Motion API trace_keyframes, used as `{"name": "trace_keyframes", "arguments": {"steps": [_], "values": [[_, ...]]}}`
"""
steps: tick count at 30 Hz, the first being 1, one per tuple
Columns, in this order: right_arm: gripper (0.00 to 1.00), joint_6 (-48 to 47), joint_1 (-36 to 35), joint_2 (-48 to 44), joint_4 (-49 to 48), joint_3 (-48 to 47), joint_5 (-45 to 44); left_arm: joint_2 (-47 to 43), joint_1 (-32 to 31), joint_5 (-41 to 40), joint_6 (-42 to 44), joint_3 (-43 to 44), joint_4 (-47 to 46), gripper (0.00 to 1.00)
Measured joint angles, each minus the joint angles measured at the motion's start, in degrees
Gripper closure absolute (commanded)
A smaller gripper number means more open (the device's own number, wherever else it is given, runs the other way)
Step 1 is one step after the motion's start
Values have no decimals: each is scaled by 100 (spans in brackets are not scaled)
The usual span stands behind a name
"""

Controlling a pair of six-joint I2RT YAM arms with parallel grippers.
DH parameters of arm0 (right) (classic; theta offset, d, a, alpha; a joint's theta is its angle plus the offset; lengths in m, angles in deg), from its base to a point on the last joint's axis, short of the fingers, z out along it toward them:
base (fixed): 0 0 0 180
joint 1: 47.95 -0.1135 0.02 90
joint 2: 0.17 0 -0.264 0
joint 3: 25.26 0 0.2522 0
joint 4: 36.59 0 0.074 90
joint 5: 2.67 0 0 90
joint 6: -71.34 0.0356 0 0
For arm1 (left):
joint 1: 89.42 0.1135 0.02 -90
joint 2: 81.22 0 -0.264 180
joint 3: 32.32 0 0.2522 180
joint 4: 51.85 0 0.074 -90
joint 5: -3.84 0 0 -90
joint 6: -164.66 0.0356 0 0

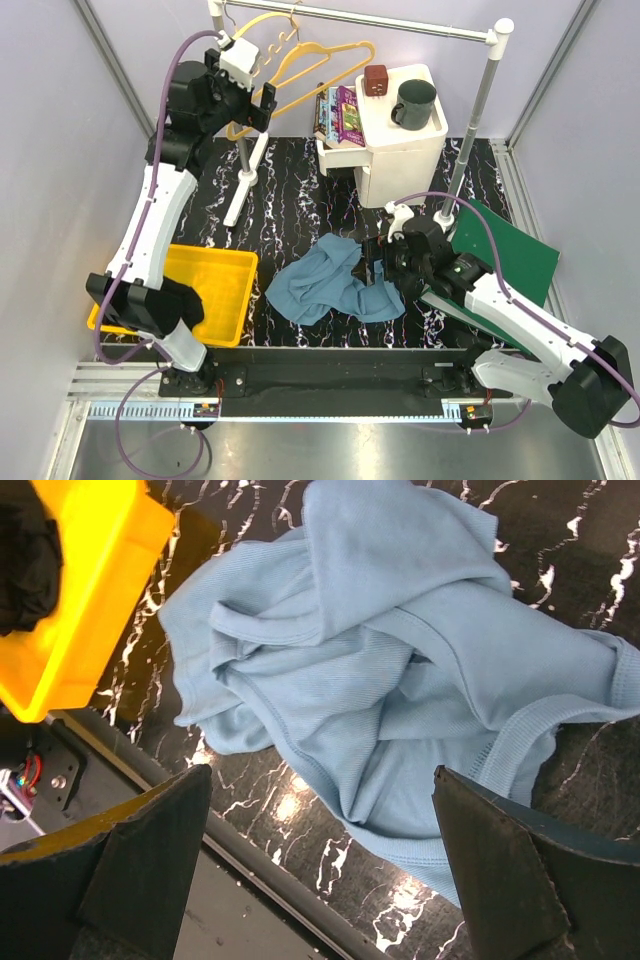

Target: Place the tank top on the hanger

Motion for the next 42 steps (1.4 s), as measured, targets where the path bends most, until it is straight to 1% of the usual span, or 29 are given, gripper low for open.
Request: {"name": "trace_keyframes", "arguments": {"steps": [1, 3, 5, 7, 10, 11, 12, 14, 15, 17, 18, 20, 22, 23, 30, 37, 42], "values": [[0, -7, 0, -26, 0, 2, 33, 52, 17, 68, 2, 55, 20, 10], [0, -26, 0, -74, 0, 9, 79, 153, 20, 149, 0, 153, 33, 12], [0, -48, 0, -127, -2, 17, 94, 251, 20, 238, 22, 192, 37, 18], [0, -66, 0, -170, -2, 22, 98, 334, 17, 315, 28, 192, 57, 21], [0, -87, 0, -199, -2, 22, 114, 444, 20, 387, 33, 192, 59, 32], [0, -92, 2, -201, -4, 26, 122, 485, 24, 404, 35, 195, 61, 37], [0, -101, 2, -201, -4, 28, 129, 507, 28, 420, 24, 197, 61, 45], [0, -111, 2, -205, -7, 44, 133, 557, 33, 459, 39, 197, 76, 57], [0, -114, 2, -210, -13, 55, 133, 570, 33, 487, 0, 197, 83, 68], [0, -125, 2, -214, -17, 70, 133, 577, 37, 540, -42, 197, 107, 78], [0, -129, 2, -219, -17, 76, 131, 577, 37, 579, -72, 197, 122, 85], [0, -131, 2, -221, -24, 90, 131, 577, 37, 625, -111, 197, 122, 91], [0, -136, 2, -221, -24, 94, 131, 577, 37, 673, -170, 197, 125, 99], [0, -142, 2, -221, -33, 96, 131, 577, 37, 688, -208, 197, 125, 100], [0, -157, 2, -221, -46, 125, 129, 562, 37, 737, -385, 168, 22, 100], [0, -170, 2, -221, -50, 129, 129, 240, 37, 855, -857, -332, -605, 100], [0, -173, 2, -221, -72, 149, 127, 61, 37, 909, -1152, -361, -1069, 100]]}}
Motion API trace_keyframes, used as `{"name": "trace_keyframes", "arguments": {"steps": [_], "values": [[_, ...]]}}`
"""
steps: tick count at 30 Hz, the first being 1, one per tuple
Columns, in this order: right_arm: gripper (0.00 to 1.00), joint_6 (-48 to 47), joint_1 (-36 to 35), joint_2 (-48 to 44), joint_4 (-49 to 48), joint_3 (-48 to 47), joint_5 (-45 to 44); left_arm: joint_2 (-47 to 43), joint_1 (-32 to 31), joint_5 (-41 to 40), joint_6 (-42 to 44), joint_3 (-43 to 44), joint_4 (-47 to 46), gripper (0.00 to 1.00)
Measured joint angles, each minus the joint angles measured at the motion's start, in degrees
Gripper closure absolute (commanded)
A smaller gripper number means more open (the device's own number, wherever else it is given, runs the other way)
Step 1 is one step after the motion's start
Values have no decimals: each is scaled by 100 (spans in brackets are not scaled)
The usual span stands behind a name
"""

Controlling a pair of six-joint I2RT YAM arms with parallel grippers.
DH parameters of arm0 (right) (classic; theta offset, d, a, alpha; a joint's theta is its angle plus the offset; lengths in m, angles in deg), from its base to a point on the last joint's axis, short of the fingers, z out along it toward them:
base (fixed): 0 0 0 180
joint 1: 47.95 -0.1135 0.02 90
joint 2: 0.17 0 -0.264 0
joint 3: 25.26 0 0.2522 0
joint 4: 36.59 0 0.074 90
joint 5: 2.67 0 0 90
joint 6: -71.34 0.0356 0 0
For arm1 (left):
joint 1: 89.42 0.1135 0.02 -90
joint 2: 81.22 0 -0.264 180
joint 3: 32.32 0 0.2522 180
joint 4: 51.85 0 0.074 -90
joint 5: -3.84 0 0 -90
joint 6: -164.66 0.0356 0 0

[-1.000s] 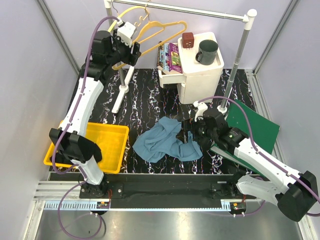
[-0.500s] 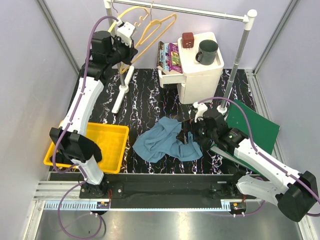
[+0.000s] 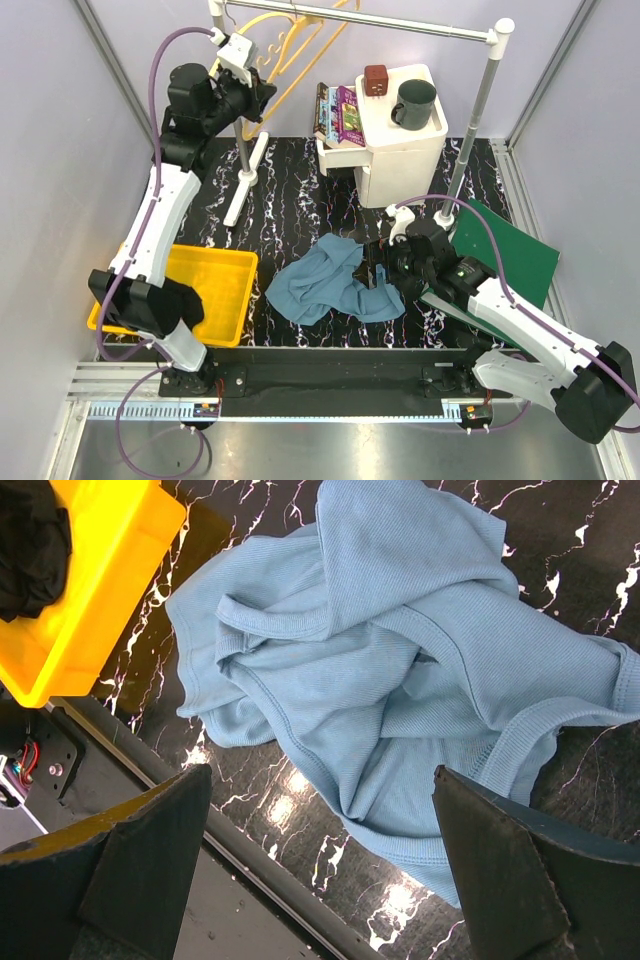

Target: Place the tank top on the hanger

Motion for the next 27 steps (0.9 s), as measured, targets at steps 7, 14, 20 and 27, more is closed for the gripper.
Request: {"name": "trace_keyframes", "arguments": {"steps": [7, 14, 20, 27], "values": [[0, -2, 0, -2, -39, 39, -11, -498, 0, 35, -236, -654, -179, 100], [1, -153, 0, -50, -48, 39, -33, -1919, 0, 59, -461, -2647, -393, 100], [3, -555, 0, -402, -57, 7, -26, -3456, -2, 52, -813, -4625, -472, 100], [7, -1049, 0, -999, -199, -170, 59, -4806, -208, 632, -1180, -6194, -490, 100]]}}
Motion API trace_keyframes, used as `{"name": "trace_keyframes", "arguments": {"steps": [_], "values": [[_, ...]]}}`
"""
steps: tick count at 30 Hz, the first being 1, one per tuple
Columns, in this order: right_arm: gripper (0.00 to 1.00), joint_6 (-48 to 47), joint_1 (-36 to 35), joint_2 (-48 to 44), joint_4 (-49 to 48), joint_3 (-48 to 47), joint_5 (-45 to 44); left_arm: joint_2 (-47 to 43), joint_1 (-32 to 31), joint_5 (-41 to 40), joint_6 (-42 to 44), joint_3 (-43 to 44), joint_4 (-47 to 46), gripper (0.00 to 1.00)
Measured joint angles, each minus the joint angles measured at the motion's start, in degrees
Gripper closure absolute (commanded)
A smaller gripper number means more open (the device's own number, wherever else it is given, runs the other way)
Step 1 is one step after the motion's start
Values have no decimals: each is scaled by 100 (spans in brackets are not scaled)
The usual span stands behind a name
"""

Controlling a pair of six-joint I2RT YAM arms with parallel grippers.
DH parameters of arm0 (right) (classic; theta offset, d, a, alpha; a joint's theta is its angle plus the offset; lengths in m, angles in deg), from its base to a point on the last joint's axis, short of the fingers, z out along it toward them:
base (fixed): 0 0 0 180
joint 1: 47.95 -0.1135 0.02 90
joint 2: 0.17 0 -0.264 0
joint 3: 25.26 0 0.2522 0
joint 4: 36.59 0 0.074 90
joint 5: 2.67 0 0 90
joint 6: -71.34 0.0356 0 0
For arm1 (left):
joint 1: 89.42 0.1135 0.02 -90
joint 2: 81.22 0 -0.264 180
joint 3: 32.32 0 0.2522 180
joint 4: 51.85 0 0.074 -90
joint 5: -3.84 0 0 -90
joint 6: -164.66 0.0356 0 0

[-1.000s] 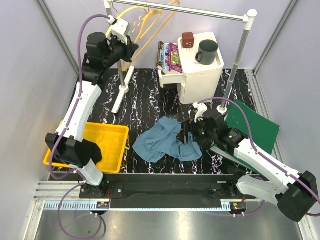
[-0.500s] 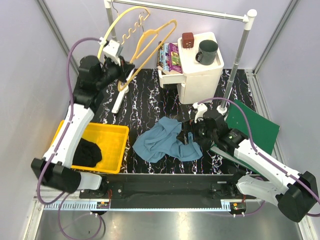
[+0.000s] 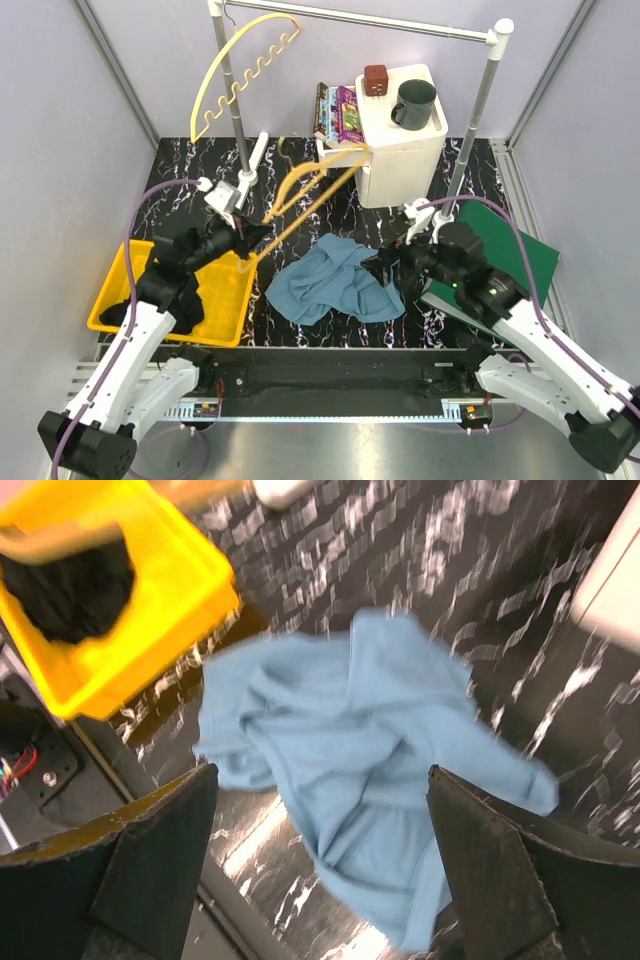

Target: Place the tank top on the hanger

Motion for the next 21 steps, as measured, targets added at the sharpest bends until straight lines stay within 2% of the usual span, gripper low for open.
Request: {"name": "trace_keyframes", "arguments": {"steps": [4, 8, 16, 21], "values": [[8, -365, 0, -789, -109, -111, 52, 42, -424, 717, 17, -177, -81, 100], [8, -750, 0, -1106, -120, -669, 127, 267, -765, 1467, 188, -243, -96, 100], [7, -1340, 0, -428, 190, -1738, 560, 538, -951, 2334, 629, -247, -55, 100], [6, -1628, 0, 160, 597, -1902, 872, 634, -999, 2885, 909, -247, -55, 100]]}}
